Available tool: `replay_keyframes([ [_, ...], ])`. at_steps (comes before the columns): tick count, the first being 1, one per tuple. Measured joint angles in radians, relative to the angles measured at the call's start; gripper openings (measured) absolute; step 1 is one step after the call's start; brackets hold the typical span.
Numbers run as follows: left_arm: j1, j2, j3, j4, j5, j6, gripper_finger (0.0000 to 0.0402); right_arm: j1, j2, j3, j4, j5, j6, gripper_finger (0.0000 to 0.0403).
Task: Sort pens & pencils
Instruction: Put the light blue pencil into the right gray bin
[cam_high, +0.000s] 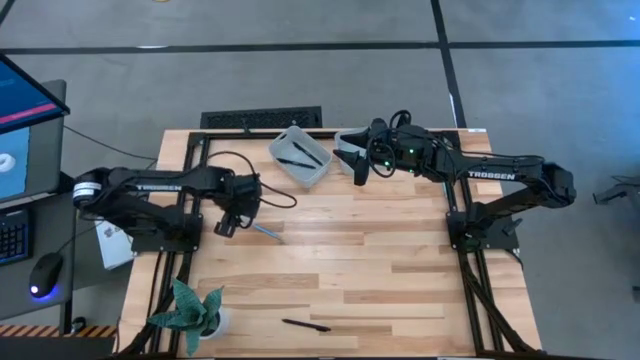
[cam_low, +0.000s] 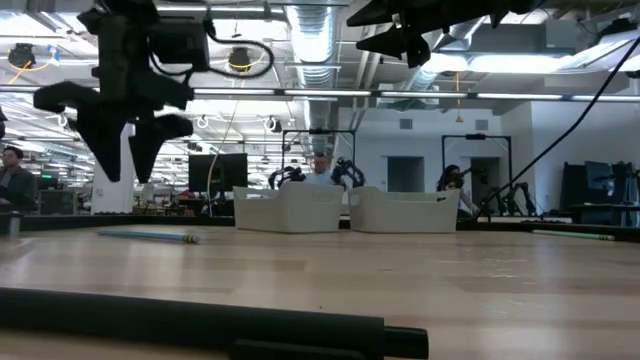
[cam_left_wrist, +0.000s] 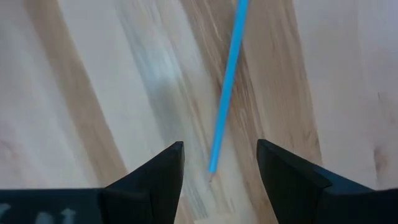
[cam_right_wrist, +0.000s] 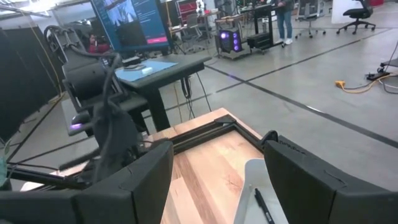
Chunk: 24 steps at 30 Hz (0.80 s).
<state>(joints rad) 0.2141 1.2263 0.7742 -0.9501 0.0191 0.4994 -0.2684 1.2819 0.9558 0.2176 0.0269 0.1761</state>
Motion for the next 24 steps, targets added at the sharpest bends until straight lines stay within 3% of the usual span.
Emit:
replay_keyframes([
  [10, -0.031, 0.167, 0.000, 0.028, -0.082, 0.018, 0.0194, 0.000, 0.000, 0.000, -0.008, 0.000, 0.001, 0.0276],
  [16, -0.054, 0.240, 0.000, 0.025, -0.031, 0.031, 0.0194, 0.000, 0.000, 0.000, -0.032, 0.000, 0.001, 0.0276],
  [24, -0.068, 0.290, 0.000, 0.100, -0.062, 0.001, 0.0194, 0.000, 0.000, 0.000, -0.039, 0.000, 0.001, 0.0276],
])
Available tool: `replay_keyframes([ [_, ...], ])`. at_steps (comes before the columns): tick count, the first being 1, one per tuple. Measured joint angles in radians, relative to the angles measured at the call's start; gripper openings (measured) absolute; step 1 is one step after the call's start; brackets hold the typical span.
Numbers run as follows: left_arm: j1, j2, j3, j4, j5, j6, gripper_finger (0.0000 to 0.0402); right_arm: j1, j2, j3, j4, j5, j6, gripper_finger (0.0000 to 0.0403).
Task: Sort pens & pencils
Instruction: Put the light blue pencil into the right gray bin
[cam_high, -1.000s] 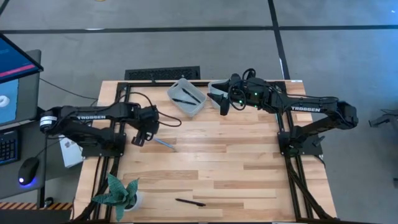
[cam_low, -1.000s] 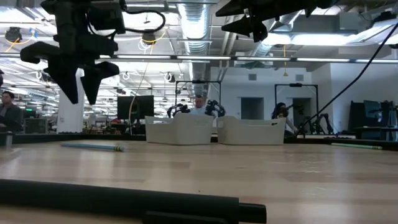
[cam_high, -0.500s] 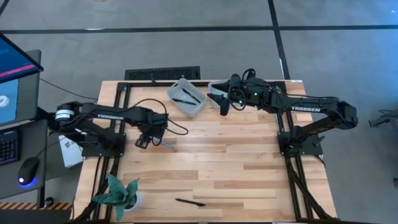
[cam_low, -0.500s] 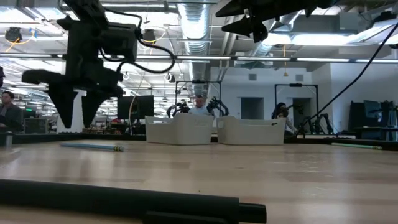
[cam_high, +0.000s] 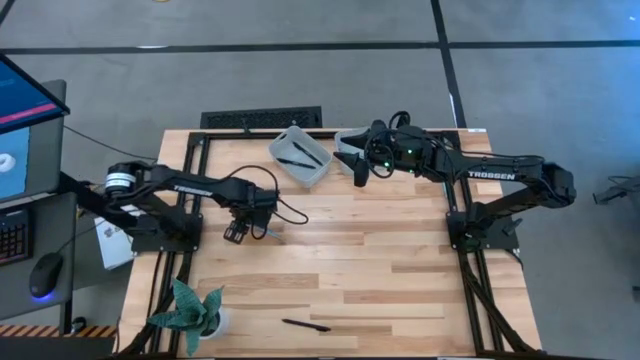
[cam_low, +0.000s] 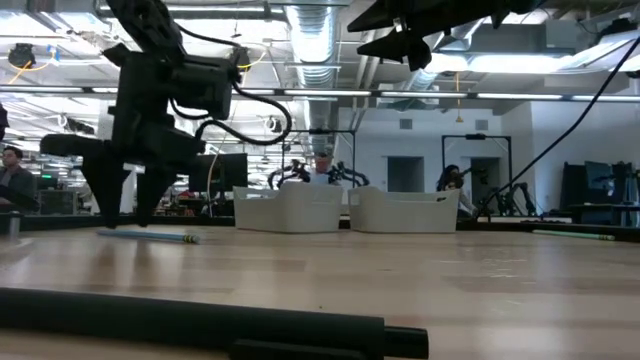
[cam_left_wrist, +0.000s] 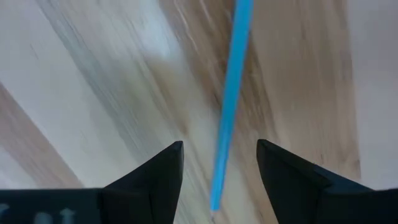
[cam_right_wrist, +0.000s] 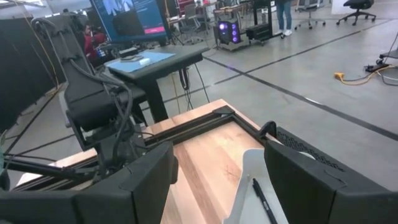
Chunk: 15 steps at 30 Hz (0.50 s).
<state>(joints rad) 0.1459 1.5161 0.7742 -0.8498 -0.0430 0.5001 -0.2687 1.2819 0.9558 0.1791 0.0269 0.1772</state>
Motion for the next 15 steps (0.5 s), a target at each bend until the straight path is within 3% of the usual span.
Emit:
replay_keyframes([
  [8, -0.002, 0.096, 0.007, -0.004, 0.024, 0.032, 0.0194, 0.000, 0.000, 0.000, -0.008, 0.000, 0.000, 0.0276],
  [15, -0.002, 0.105, 0.006, 0.003, 0.013, 0.031, 0.0194, 0.000, 0.000, 0.000, -0.010, 0.000, 0.000, 0.0276],
])
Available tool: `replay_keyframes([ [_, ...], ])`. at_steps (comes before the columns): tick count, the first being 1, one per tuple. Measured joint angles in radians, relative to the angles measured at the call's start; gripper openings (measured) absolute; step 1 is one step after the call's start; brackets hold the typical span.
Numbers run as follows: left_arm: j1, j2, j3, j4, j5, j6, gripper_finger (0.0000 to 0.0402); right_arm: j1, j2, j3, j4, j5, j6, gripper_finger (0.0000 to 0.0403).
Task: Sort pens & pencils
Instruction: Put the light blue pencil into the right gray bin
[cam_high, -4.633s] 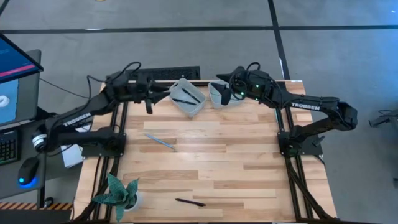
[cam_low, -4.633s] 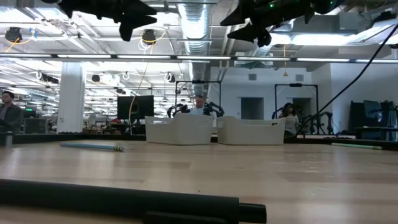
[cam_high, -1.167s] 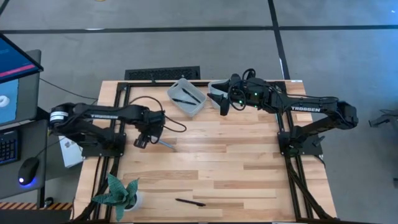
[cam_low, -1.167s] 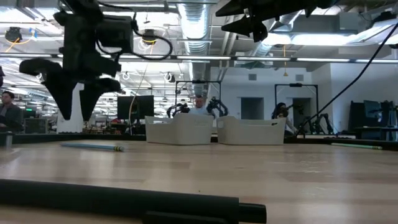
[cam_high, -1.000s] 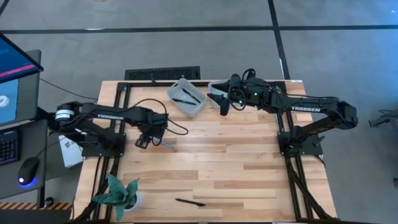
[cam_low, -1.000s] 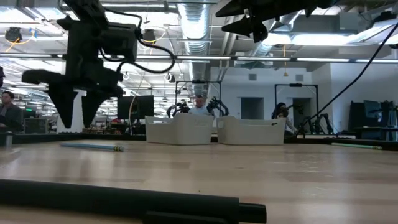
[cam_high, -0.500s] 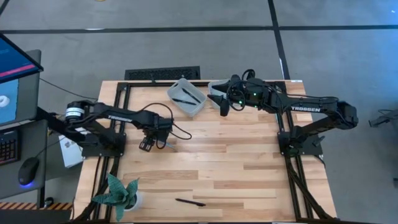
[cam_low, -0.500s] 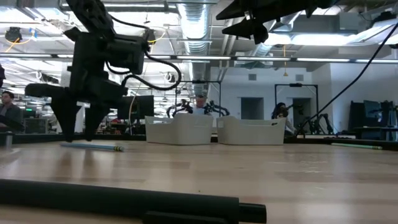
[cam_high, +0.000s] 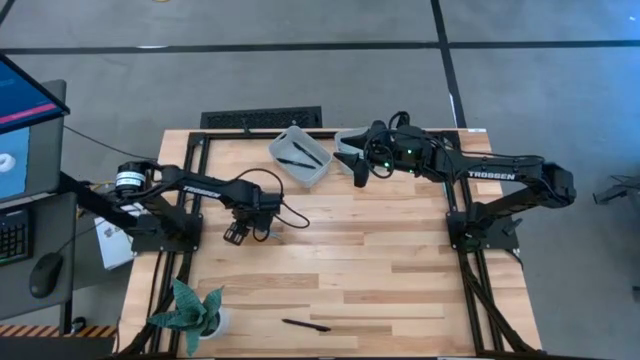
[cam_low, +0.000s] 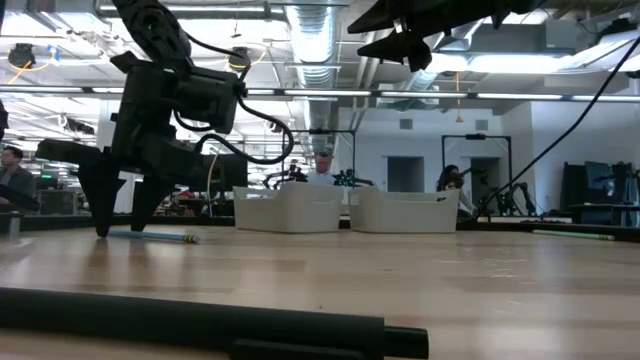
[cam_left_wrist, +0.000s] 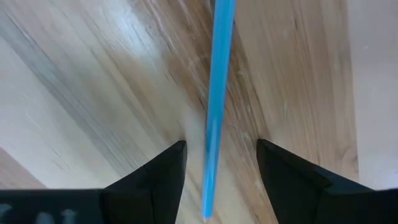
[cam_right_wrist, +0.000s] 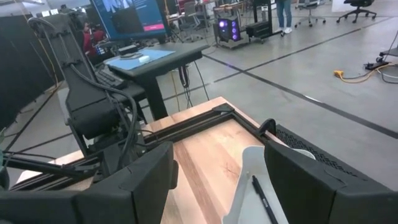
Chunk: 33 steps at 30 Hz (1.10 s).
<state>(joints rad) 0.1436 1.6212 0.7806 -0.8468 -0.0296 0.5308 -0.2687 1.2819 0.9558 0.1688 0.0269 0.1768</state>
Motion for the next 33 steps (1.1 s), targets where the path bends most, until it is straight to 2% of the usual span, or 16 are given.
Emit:
replay_keyframes([
  [7, 0.000, 0.001, -0.002, 0.006, -0.005, -0.001, 0.0188, 0.000, 0.000, 0.000, 0.000, 0.000, -0.001, 0.0276],
  [20, 0.002, 0.002, -0.003, 0.025, -0.016, -0.013, 0.0059, 0.000, 0.000, 0.000, -0.001, 0.000, -0.001, 0.0276],
  [33, 0.002, 0.002, -0.003, 0.031, -0.012, -0.048, 0.0018, 0.000, 0.000, 0.000, -0.004, 0.000, -0.001, 0.0276],
])
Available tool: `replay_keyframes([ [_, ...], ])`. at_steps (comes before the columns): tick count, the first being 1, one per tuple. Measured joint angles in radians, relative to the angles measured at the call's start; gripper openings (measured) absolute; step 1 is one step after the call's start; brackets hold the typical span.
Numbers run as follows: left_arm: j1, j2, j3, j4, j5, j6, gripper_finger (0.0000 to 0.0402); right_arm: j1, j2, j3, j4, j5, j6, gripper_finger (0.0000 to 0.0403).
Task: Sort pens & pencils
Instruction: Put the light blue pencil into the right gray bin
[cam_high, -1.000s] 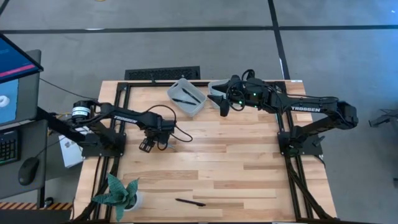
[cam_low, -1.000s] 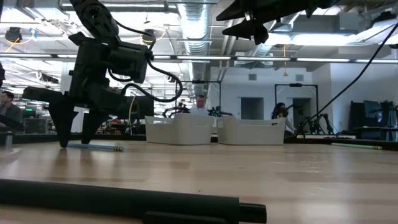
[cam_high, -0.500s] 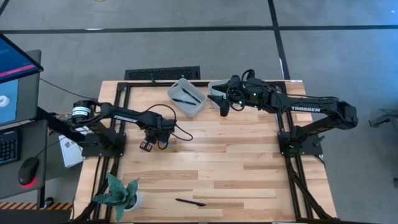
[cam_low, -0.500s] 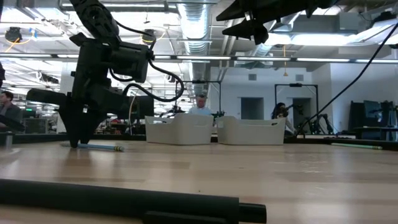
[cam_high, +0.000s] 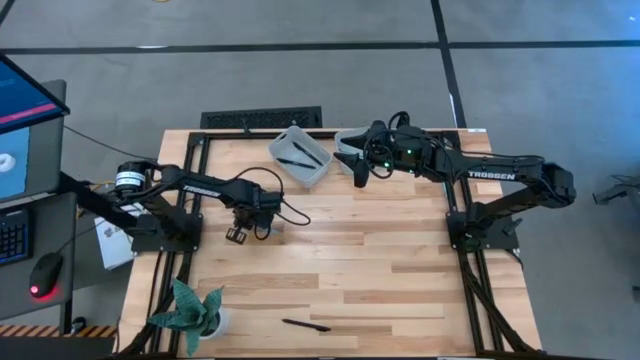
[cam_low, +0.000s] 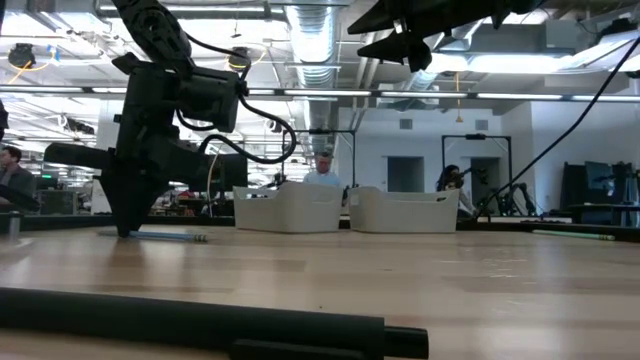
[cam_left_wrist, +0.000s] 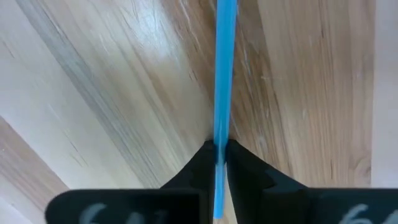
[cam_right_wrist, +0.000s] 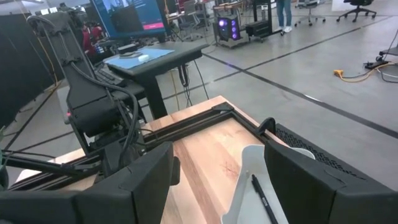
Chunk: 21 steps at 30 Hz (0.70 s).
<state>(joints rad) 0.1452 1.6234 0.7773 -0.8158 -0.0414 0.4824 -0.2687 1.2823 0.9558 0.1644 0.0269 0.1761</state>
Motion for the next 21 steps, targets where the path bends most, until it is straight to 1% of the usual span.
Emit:
replay_keyframes([
  [11, -0.001, 0.000, 0.002, -0.001, -0.005, -0.023, 0.0008, 0.000, 0.000, 0.000, 0.000, 0.000, 0.000, 0.0276],
  [17, 0.007, 0.011, 0.060, -0.048, -0.034, -0.023, 0.0007, 0.000, 0.000, 0.000, 0.000, 0.000, 0.000, 0.0276],
  [21, 0.023, 0.009, 0.109, -0.036, -0.053, -0.022, 0.0007, 0.000, 0.000, 0.000, 0.000, 0.000, 0.000, 0.0276],
])
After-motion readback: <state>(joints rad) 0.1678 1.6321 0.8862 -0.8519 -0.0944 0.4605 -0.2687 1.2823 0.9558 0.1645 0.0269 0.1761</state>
